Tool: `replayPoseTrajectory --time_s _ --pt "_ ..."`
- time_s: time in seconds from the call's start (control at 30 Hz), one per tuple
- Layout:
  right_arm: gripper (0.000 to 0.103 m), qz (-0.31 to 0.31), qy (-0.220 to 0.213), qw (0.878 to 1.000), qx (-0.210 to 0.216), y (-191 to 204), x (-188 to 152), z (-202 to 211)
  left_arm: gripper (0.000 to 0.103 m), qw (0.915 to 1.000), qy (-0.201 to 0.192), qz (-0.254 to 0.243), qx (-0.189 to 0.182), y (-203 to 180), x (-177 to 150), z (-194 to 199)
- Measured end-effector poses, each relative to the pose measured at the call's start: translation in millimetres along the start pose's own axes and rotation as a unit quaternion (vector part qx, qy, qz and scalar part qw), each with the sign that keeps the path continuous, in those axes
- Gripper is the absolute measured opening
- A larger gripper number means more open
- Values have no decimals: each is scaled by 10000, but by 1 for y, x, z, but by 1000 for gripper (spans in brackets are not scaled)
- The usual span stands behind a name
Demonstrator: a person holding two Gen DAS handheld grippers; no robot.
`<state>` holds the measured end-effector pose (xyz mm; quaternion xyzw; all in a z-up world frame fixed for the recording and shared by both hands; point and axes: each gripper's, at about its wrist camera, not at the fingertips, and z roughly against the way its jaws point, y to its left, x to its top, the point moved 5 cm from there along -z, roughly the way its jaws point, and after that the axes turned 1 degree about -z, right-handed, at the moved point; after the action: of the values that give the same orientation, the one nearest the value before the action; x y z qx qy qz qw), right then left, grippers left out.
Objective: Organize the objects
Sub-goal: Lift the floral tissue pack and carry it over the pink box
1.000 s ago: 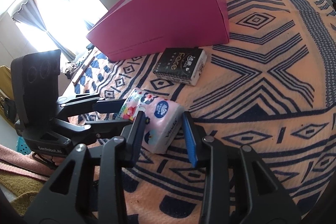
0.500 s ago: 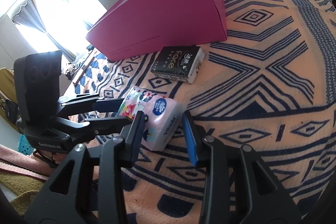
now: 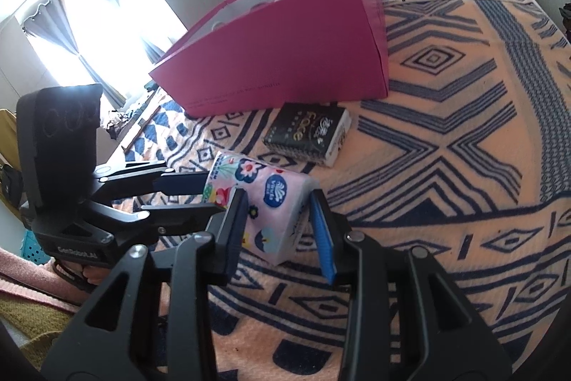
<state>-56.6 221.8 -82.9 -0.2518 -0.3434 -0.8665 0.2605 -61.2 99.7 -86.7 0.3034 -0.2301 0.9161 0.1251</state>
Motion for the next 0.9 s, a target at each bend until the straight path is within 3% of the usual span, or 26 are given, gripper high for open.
replayPoseTrajectory --time_s 0.9 --pt "39 410 -527 9977 -94 22 38 20 42 9984 -431 -287 218 -8 35 19"
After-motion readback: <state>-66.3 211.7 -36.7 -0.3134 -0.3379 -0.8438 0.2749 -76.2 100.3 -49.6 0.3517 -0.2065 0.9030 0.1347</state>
